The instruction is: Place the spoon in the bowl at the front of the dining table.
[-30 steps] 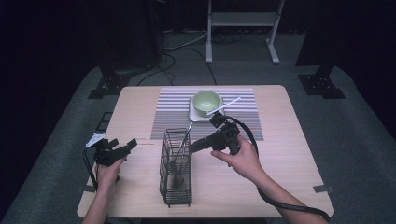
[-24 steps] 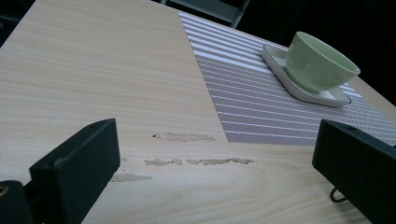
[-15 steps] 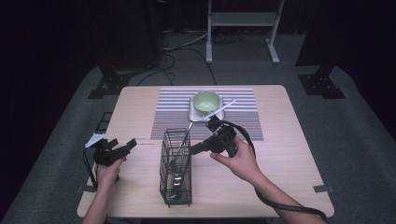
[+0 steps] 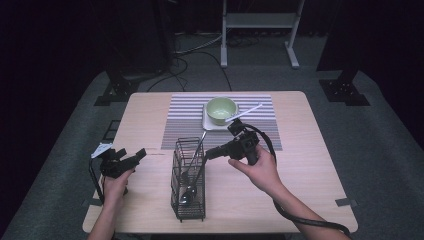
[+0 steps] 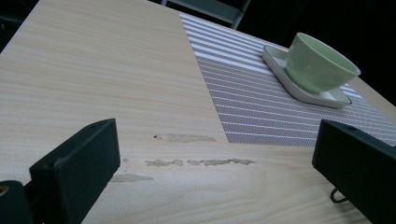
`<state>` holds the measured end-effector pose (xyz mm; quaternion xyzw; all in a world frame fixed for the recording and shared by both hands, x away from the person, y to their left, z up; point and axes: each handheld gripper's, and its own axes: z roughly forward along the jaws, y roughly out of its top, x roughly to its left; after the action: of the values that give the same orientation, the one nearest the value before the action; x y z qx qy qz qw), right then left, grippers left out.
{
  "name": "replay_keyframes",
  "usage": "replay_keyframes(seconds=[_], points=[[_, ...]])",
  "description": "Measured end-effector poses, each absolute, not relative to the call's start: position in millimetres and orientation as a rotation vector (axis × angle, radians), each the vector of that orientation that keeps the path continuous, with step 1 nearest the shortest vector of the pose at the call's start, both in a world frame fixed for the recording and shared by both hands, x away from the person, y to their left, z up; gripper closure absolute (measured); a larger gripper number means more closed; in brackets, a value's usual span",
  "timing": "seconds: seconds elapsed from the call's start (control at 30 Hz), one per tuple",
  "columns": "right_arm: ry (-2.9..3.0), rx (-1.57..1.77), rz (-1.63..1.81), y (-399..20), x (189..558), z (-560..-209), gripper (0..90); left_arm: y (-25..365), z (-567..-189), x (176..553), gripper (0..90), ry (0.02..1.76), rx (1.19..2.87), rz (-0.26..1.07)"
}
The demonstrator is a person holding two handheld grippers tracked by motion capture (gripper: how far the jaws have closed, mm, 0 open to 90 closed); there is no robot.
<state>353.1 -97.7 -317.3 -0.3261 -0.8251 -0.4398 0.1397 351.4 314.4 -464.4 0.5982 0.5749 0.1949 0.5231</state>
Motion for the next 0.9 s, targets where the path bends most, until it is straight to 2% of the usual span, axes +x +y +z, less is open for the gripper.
replay_keyframes(seconds=[0.9], points=[[-2.216,-0.991,-1.391,-124,362,-310,89.1,314,-464,351,0.0,1.374,1.429,0.464]])
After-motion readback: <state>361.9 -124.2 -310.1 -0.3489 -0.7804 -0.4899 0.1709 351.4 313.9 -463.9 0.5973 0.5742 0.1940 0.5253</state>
